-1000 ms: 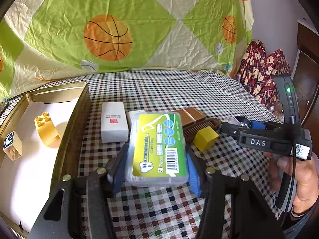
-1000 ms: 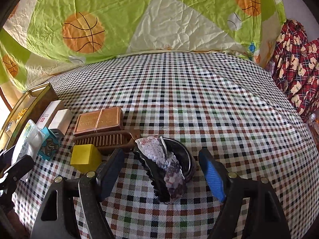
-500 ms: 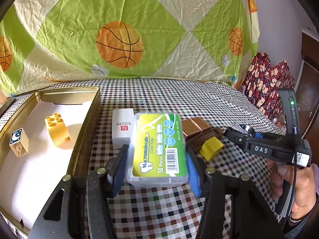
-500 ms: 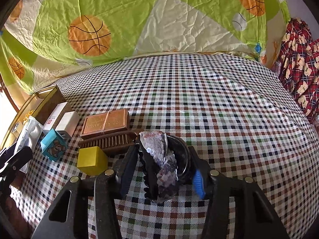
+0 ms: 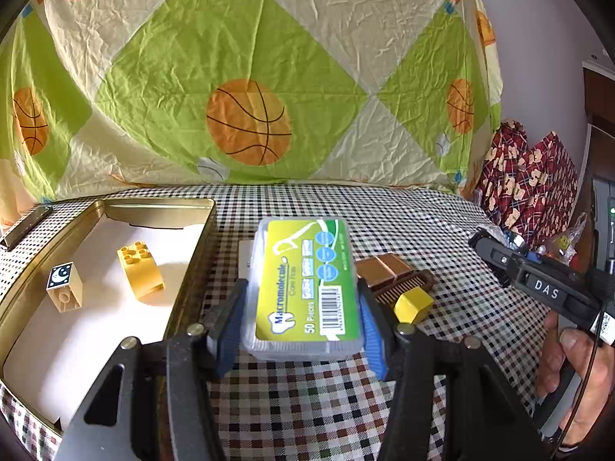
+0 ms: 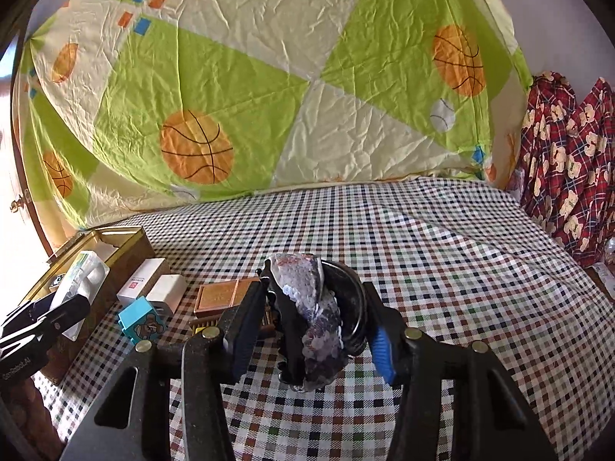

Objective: Organize rigid objects
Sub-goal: 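Lift the toothpick case with the left tool while the right tool lifts the crystal rock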

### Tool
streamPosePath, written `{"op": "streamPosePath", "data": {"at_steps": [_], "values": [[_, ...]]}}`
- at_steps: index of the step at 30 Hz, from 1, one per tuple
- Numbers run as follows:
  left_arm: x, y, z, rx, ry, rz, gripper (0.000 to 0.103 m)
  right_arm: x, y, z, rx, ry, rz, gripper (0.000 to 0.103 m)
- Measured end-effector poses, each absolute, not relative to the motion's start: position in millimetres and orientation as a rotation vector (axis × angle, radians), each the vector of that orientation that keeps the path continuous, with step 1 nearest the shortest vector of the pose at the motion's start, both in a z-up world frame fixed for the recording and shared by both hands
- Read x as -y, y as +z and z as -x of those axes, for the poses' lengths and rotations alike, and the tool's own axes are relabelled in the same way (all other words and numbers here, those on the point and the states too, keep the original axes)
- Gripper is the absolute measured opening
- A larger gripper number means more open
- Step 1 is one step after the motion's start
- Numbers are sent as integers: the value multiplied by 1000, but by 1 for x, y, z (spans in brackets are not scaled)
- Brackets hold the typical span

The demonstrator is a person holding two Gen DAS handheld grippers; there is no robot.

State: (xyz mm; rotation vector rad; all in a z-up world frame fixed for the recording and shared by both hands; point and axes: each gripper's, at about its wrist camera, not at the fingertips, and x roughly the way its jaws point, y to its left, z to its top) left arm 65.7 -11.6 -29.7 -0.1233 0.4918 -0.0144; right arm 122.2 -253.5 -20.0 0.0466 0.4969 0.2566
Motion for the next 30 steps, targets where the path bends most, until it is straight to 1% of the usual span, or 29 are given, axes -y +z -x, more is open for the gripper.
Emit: {"op": "streamPosePath", "data": {"at_steps": [7, 30], "values": [[11, -27, -60, -460, 1, 120, 53, 250, -10, -102, -379, 231, -21, 52], [15, -19, -40, -350, 52, 98, 53, 247, -2, -75, -268, 267, -73, 52]]}}
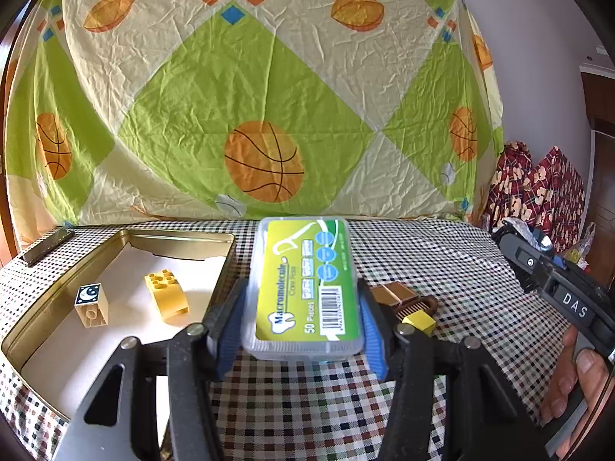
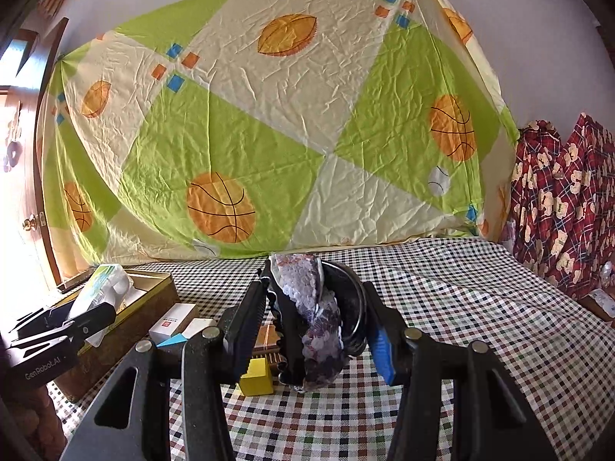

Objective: Organize rigid objects
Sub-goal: 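Lift the toothpick case with the left tool while the right tool lifts the crystal rock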

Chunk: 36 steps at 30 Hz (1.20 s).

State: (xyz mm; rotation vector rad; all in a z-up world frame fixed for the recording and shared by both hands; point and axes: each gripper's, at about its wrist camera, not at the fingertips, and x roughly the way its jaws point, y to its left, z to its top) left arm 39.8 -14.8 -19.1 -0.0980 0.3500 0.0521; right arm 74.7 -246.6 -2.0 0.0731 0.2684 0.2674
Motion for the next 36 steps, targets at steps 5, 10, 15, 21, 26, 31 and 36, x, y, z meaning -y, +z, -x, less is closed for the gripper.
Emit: {"op": "streamPosePath", "data": {"at_steps": [5, 10, 15, 21, 26, 31, 36], "values": [[12, -18, -37, -336, 61, 102, 53, 240, -1, -68, -249, 279, -73, 52], [9, -18, -34, -324, 67, 106, 53, 233, -1, -64, -238, 293, -68, 52], [4, -17, -33, -324, 69, 121, 53, 227, -1, -61, -228, 304, -67, 52], [-1, -17, -30, -316, 78, 129, 53, 220, 0, -57, -219, 319, -66, 52], [-4, -17, -29, -310, 87, 125, 53, 214, 0, -54, -215, 334, -60, 52], [-5, -18, -28, -310, 88, 125, 53, 207, 0, -52, -213, 347, -54, 52], [-10, -17, -27, -310, 95, 125, 53, 199, 0, -52, -213, 365, -44, 52]]}}
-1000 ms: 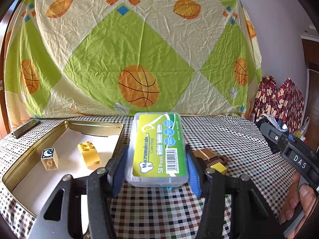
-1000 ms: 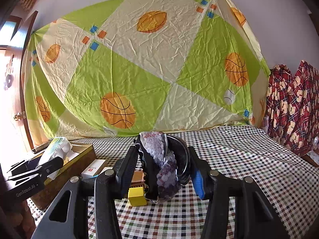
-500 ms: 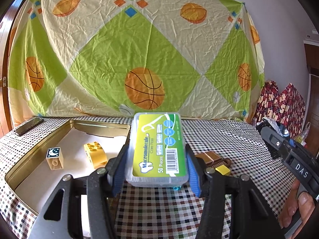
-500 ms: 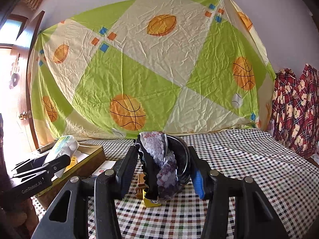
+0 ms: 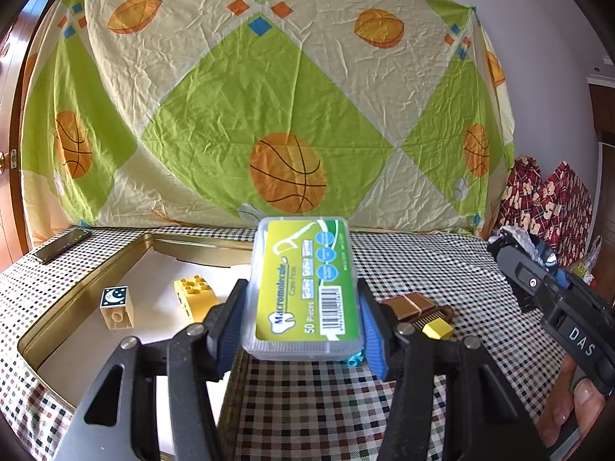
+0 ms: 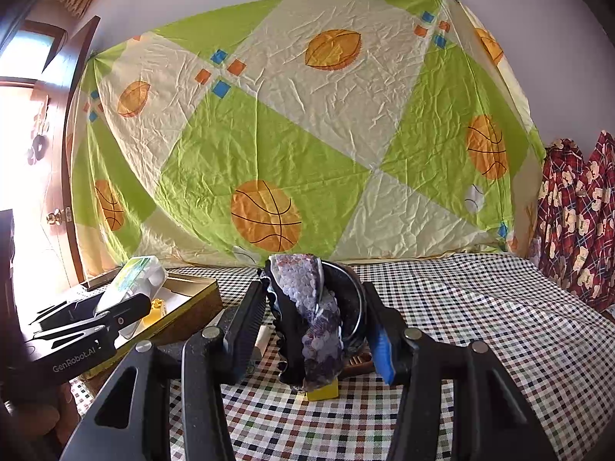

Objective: Organize rigid objects
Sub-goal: 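Lift the toothpick case with the left tool while the right tool lifts the crystal rock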

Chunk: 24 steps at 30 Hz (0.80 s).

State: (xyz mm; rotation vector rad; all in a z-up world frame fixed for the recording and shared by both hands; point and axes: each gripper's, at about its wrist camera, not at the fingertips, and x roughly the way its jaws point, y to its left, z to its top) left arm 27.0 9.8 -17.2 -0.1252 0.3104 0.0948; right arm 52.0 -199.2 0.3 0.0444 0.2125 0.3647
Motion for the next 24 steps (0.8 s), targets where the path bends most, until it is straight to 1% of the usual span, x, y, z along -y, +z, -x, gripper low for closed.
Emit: {"op": "streamPosePath", "data": {"at_steps": [24], "values": [[-38, -17, -21, -315, 135, 134, 53, 147, 0, -41, -209, 464, 7, 52]]}}
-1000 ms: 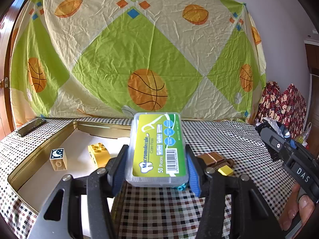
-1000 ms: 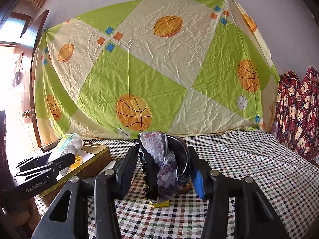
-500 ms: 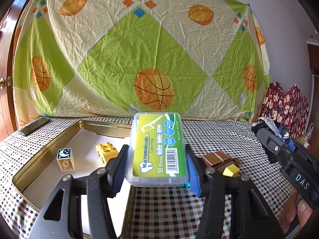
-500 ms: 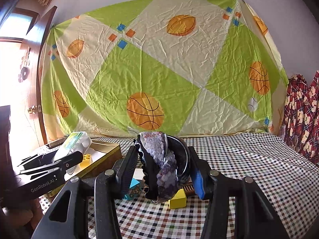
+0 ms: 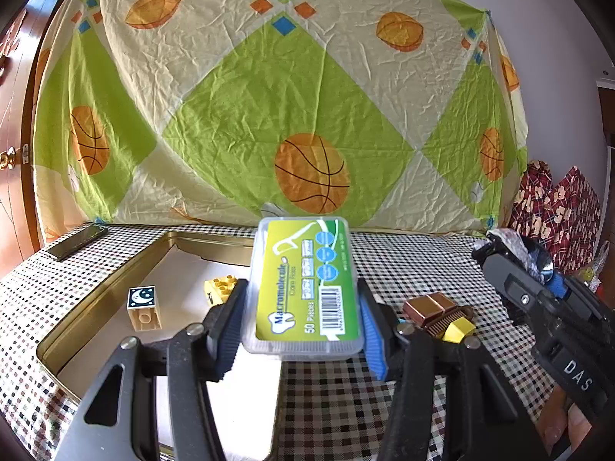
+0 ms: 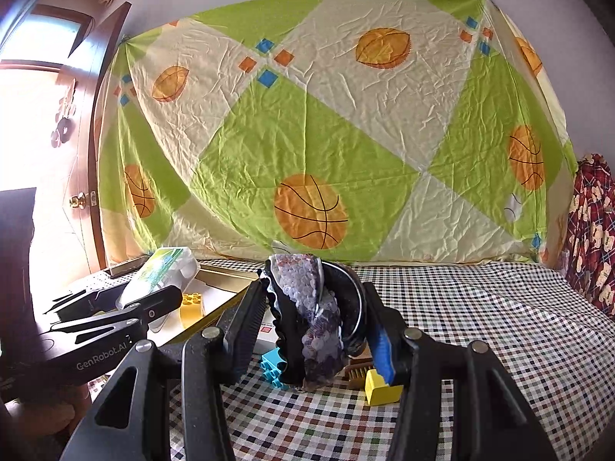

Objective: Organize rigid objects
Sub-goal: 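Lift the toothpick case with the left tool while the right tool lifts the crystal rock, then carry the toothpick case over the tin with the left tool while the right tool carries the crystal rock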

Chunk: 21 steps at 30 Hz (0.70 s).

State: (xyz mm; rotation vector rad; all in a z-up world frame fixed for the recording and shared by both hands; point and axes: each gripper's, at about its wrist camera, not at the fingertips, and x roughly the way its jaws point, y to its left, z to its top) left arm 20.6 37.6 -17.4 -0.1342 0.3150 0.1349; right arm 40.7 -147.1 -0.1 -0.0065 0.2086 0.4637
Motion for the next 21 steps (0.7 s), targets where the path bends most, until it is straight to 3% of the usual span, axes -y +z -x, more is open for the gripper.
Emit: {"op": "streamPosePath", "data": {"at_steps": [21], "values": [[-62, -17, -12, -314, 166, 156, 53, 110, -1, -33, -211, 531, 48, 52]]}}
